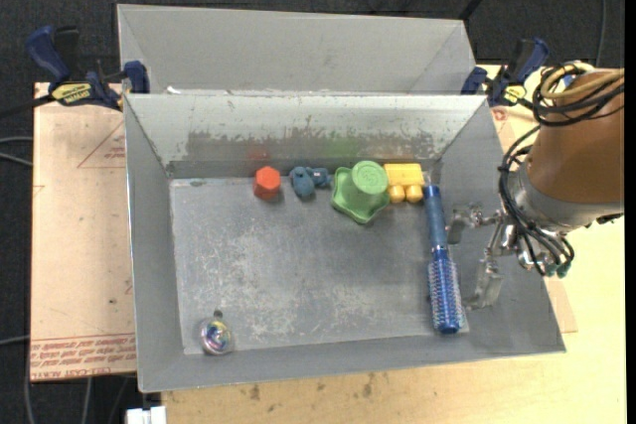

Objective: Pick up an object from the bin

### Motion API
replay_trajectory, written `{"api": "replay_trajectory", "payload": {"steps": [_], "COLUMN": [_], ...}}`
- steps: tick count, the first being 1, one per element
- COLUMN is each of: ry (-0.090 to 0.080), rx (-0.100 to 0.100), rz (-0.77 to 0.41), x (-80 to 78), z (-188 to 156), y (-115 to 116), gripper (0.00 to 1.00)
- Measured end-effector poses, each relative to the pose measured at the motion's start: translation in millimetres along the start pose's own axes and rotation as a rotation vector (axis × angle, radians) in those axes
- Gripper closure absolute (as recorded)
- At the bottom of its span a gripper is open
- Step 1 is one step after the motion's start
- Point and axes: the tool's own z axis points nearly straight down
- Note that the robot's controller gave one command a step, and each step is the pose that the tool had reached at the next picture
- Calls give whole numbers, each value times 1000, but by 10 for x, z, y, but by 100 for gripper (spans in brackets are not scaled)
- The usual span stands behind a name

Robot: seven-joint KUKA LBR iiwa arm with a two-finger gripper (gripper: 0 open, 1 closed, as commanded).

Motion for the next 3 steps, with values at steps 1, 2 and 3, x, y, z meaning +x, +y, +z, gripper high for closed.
{"api": "replay_trajectory", "payload": {"steps": [1,2,3], "ry": [-14,-9,0], "rx": [3,4,-2], "rz": [-336,-669,-673], "x": [43,-87,-64], "z": [1128,1028,1047], "y": [156,-341,-320], "gripper": [0,0,100]}}
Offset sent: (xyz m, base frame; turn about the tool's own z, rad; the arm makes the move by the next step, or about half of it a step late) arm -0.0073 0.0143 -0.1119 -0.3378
